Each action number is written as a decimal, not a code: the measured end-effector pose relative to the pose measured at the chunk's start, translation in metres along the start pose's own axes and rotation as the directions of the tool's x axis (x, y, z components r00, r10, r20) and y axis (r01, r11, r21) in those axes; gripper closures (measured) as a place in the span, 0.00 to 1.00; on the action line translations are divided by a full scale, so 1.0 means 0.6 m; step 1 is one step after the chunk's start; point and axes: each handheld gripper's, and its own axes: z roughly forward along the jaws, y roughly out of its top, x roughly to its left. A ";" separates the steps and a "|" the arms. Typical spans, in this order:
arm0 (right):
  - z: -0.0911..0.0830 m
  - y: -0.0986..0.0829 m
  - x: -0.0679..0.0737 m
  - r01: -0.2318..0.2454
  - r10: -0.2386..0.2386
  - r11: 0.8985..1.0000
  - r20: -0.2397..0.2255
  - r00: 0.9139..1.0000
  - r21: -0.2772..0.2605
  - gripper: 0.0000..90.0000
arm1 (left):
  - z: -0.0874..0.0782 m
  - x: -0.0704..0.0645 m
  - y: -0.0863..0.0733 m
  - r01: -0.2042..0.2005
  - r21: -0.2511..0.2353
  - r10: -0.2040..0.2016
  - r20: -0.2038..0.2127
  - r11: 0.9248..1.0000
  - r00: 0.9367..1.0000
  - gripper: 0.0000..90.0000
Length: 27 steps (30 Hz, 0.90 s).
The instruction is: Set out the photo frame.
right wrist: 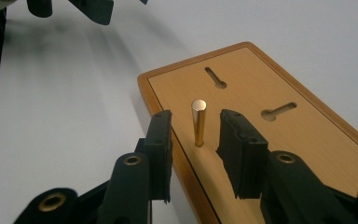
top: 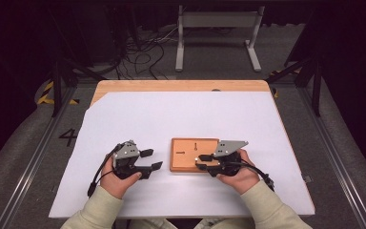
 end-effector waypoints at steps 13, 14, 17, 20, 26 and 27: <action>0.031 0.009 -0.009 0.050 -0.048 0.998 -0.030 0.998 0.041 0.82 | 0.004 0.005 -0.002 0.012 -0.015 -0.011 0.016 1.000 1.000 0.39; 0.032 0.009 -0.010 0.054 -0.053 0.998 -0.030 0.998 0.044 0.84 | 0.004 0.005 -0.002 0.013 -0.015 -0.012 0.014 1.000 1.000 0.39; 0.035 0.011 -0.011 0.054 -0.052 0.997 -0.031 0.998 0.056 0.93 | 0.006 0.007 -0.001 0.011 -0.012 -0.011 0.002 1.000 1.000 0.34; 0.035 0.015 -0.007 0.088 -0.087 0.993 -0.014 0.996 0.079 0.93 | 0.009 0.007 0.000 0.016 -0.015 -0.016 0.007 1.000 1.000 0.26; 0.035 0.016 -0.003 0.173 -0.173 0.981 -0.011 0.985 0.091 0.94 | 0.014 0.010 0.006 0.028 -0.008 -0.028 -0.010 1.000 1.000 0.13; 0.035 0.017 -0.002 0.185 -0.185 0.978 -0.008 0.983 0.094 0.93 | 0.015 0.009 0.007 0.028 -0.009 -0.028 -0.016 1.000 0.999 0.12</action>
